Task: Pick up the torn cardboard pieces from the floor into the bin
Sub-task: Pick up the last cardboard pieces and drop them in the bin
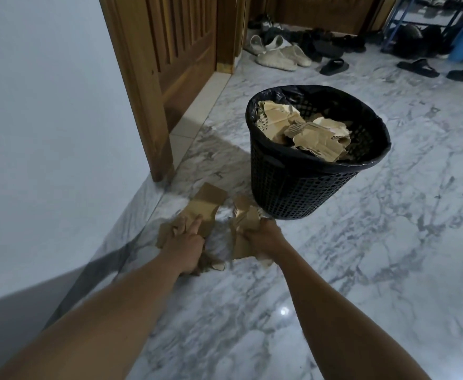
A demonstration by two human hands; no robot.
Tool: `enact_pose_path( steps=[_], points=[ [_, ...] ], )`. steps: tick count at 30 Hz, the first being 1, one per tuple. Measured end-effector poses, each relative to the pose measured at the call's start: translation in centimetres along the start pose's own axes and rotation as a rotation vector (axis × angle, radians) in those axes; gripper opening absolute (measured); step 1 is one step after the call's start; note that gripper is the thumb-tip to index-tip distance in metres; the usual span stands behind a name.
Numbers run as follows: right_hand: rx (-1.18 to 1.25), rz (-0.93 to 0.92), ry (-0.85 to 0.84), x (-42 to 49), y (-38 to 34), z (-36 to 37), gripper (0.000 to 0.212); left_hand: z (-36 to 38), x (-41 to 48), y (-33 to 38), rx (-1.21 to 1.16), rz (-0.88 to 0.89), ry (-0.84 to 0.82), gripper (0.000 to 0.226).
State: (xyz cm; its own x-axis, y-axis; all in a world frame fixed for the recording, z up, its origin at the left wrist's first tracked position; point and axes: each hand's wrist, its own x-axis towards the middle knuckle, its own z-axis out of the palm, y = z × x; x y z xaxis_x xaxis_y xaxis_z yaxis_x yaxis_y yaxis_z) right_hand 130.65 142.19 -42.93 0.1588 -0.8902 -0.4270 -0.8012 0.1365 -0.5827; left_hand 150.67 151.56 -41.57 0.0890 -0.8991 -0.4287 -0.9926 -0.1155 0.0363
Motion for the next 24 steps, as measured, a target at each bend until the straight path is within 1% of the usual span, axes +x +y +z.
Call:
enact_pose_path(
  steps=[2,3,5,8,10,11,13,15,17,19,21,22,24],
  points=[
    [-0.179,-0.105,-0.038,-0.5,-2.1,0.0,0.098,0.2,-0.3,0.1,-0.039,-0.035,0.032,0.037],
    [-0.237,-0.155,-0.071,-1.1,-2.9,0.0,0.094,0.0,-0.6,0.2,-0.094,-0.073,0.053,0.037],
    [-0.261,-0.174,-0.104,-1.0,-3.3,0.7,0.089,-0.1,-1.1,0.4,-0.202,-0.124,0.068,0.036],
    [-0.295,-0.109,-0.120,-0.4,-3.9,1.4,0.084,0.3,-1.2,0.1,-0.237,-0.104,0.132,0.028],
    [-0.371,-0.056,-0.126,-0.4,-4.6,1.6,0.082,0.2,-2.0,-0.2,-0.352,-0.137,0.187,0.040],
    [-0.397,-0.043,-0.116,-0.4,-4.7,1.8,0.080,0.6,-2.1,-0.4,-0.366,-0.146,0.219,0.042],
    [-0.419,-0.002,-0.101,-1.5,-4.9,1.6,0.078,1.4,-2.4,-0.3,-0.254,-0.130,0.251,0.034],
    [-0.451,0.012,-0.078,-2.7,-4.7,1.4,0.077,2.2,-3.1,-0.1,-0.233,-0.168,0.281,0.030],
    [-0.470,0.030,-0.074,-3.8,-4.5,1.1,0.074,2.5,-3.8,-0.1,-0.245,-0.165,0.257,0.028],
    [-0.437,0.021,-0.055,-4.8,-3.9,0.9,0.066,2.7,-4.7,0.0,-0.243,-0.129,0.197,0.032],
    [-0.355,0.002,-0.029,-5.6,-3.0,0.9,0.056,2.9,-5.6,0.2,-0.227,-0.101,0.164,0.033],
    [-0.316,-0.004,-0.019,-6.0,-2.6,1.0,0.056,3.0,-5.9,0.3,-0.196,-0.086,0.154,0.035],
    [-0.278,0.002,-0.008,-6.8,-2.2,1.0,0.064,2.8,-6.4,0.7,-0.130,-0.063,0.135,0.051]
  ],
)
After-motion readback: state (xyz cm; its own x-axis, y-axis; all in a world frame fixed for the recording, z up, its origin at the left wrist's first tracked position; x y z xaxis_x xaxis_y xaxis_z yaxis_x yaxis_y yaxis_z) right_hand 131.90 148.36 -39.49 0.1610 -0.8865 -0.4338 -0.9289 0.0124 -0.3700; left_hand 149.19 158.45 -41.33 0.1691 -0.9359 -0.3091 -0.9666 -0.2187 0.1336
